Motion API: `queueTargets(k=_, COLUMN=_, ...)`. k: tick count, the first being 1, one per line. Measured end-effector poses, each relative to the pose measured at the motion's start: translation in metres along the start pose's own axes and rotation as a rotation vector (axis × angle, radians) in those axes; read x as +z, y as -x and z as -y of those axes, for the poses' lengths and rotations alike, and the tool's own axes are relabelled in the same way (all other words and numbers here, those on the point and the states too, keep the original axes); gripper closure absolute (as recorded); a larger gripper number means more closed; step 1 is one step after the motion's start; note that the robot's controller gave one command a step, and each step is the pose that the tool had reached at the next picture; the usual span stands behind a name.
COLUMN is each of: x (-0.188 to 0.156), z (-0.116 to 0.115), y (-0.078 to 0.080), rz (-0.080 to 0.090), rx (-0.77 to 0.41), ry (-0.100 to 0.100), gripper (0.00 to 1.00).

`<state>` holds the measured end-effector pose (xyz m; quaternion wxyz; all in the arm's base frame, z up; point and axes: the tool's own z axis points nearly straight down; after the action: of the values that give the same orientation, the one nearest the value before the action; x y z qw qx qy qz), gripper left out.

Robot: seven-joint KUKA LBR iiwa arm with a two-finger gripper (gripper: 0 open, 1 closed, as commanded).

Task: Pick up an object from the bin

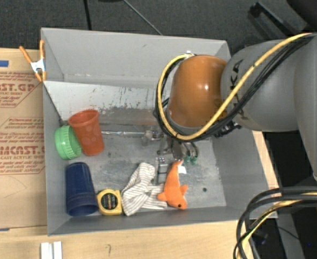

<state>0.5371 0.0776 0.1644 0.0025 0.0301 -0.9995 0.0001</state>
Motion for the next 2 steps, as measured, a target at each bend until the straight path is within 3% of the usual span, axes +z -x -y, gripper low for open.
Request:
queueTargets(k=1, x=0.014, z=-0.011, y=0.005, rz=0.022, rx=-0.071, ry=0.001, gripper=0.00)
queueTargets(k=2, x=0.063, z=-0.009, y=-0.013, rz=0.006, rx=-0.031, ry=0.001, gripper=0.00)
